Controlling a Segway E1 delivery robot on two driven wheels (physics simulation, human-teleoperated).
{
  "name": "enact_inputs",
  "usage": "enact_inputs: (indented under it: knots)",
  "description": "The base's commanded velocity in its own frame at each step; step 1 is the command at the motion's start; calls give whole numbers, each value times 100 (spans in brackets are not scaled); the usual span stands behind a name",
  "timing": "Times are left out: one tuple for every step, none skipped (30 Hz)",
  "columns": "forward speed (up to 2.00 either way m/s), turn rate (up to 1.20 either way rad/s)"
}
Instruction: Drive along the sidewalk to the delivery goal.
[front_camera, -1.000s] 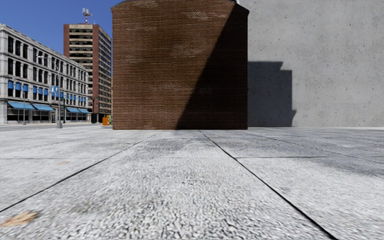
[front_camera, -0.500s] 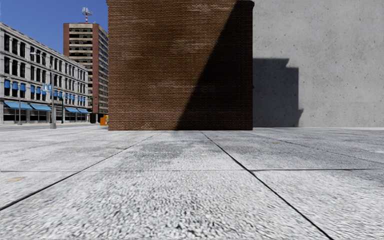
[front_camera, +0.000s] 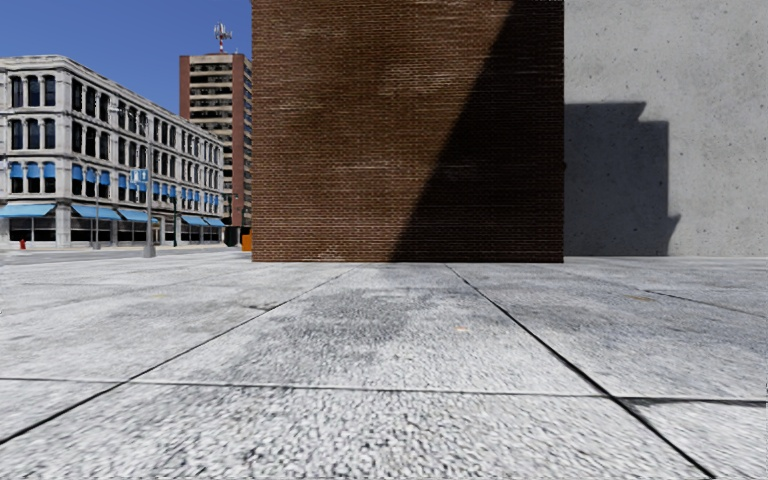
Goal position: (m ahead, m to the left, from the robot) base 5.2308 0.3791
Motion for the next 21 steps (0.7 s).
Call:
enact_inputs:
  knots:
    - [200, 39]
    - [200, 39]
    - [200, 39]
    - [200, 39]
    - [200, 39]
    - [200, 39]
    - [200, 39]
    - [200, 39]
    - [200, 32]
    - [200, 29]
    - [200, 29]
    - [200, 28]
    - [200, 28]
    - [200, 27]
    - [200, 27]
    - [200, 27]
    - [200, 27]
    - [200, 27]
    - [200, 27]
    - [200, 27]
    - [200, 27]
